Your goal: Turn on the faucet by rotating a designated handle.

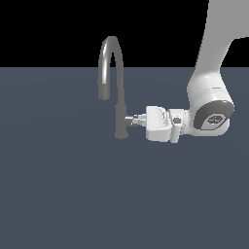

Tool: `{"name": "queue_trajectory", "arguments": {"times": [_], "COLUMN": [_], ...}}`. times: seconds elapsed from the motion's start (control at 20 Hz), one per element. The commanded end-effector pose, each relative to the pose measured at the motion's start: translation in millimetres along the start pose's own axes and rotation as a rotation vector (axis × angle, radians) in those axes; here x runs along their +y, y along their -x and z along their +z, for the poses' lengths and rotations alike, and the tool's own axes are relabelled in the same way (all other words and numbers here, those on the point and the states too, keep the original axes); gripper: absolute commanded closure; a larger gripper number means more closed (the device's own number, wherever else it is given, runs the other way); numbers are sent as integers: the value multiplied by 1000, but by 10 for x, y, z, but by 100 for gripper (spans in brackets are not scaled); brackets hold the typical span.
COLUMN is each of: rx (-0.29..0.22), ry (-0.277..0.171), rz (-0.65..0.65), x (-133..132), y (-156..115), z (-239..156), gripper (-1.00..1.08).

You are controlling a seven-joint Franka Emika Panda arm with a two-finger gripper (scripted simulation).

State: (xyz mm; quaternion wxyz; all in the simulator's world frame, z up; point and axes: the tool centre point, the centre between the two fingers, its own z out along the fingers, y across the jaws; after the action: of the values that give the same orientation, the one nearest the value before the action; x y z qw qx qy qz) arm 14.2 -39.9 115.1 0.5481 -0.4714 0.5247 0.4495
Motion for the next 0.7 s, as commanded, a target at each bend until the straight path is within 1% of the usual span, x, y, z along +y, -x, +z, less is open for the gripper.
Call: {"name": "queue_trajectory", "arguments": {"times": [0.0, 0.15, 0.2, 0.25, 0.65], "rx": [4, 5, 5, -2, 3], "ry": [-2, -2, -2, 0, -1], "rz": [28, 40, 40, 4, 29], "x": [91, 144, 144, 31, 12], "y": [-252, -444, -444, -214, -578], "z": [0, -1, -1, -2, -2], "gripper": [108, 108, 108, 108, 108]}}
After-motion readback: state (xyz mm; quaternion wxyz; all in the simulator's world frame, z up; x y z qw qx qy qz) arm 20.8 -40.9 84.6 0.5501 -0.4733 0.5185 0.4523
